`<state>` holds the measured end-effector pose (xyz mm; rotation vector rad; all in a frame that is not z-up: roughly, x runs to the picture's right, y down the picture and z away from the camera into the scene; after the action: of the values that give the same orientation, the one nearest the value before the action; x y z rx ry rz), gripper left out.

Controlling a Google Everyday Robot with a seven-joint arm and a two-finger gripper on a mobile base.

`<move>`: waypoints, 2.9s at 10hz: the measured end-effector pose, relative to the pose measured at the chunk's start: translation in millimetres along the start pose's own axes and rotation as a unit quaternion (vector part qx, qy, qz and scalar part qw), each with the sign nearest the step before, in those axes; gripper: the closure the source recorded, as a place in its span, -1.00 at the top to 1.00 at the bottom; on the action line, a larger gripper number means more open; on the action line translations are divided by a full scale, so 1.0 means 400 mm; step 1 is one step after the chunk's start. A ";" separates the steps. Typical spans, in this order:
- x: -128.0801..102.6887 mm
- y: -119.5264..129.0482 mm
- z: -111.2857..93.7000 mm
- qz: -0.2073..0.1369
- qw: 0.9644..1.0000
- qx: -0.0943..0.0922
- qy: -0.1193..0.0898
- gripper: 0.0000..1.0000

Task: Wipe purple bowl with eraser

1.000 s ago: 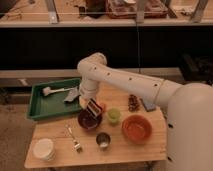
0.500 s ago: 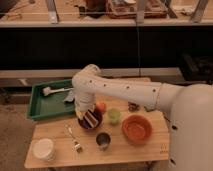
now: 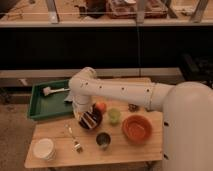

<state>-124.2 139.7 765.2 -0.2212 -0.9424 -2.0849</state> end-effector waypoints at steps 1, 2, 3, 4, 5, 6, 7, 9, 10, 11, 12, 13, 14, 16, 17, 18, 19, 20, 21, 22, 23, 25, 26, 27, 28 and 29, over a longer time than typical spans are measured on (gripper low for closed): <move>-0.007 0.009 0.015 0.004 1.000 0.002 -0.005 -0.90; -0.018 0.024 0.017 0.011 1.000 0.003 -0.006 -0.90; -0.034 0.044 0.016 0.020 1.000 0.003 -0.008 -0.90; -0.056 0.069 0.014 0.030 1.000 0.002 -0.008 -0.90; -0.076 0.093 0.010 0.043 0.999 0.001 -0.006 -0.90; -0.103 0.125 0.004 0.061 0.998 -0.003 -0.005 -0.90; -0.122 0.156 -0.001 0.076 0.997 -0.008 -0.005 -0.90; -0.109 0.200 -0.006 0.090 0.996 -0.020 -0.005 -0.90; -0.092 0.217 -0.009 0.089 0.996 -0.025 -0.008 -0.90; -0.056 0.232 -0.010 0.082 0.996 -0.029 -0.009 -0.90; -0.025 0.232 -0.006 0.072 0.997 -0.029 -0.010 -0.90; -0.002 0.221 -0.003 0.064 0.998 -0.028 -0.009 -0.90; 0.021 0.206 0.001 0.053 0.998 -0.024 -0.007 -0.90; 0.066 0.157 0.002 0.026 1.000 -0.015 -0.003 -0.90; 0.092 0.116 0.004 0.006 1.000 -0.009 -0.002 -0.90; 0.115 0.074 0.012 -0.016 1.000 -0.003 -0.003 -0.90; 0.128 0.035 0.027 -0.035 0.999 0.002 -0.009 -0.90; 0.132 0.000 0.041 -0.052 0.999 0.006 -0.016 -0.90; 0.125 -0.026 0.057 -0.064 0.998 0.010 -0.026 -0.90; 0.113 -0.041 0.064 -0.069 0.997 0.013 -0.033 -0.90; 0.095 -0.049 0.071 -0.074 0.996 0.015 -0.041 -0.90; 0.034 -0.030 0.057 -0.068 0.996 0.010 -0.048 -0.90; 0.010 -0.018 0.042 -0.064 0.997 0.005 -0.048 -0.90; -0.020 -0.001 0.026 -0.055 0.997 0.000 -0.048 -0.90; -0.053 0.016 0.013 -0.043 0.998 -0.005 -0.049 -0.90; -0.071 0.018 0.009 -0.037 0.998 -0.006 -0.050 -0.90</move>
<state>-101.2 156.8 758.8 -0.3033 -1.0119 -2.1652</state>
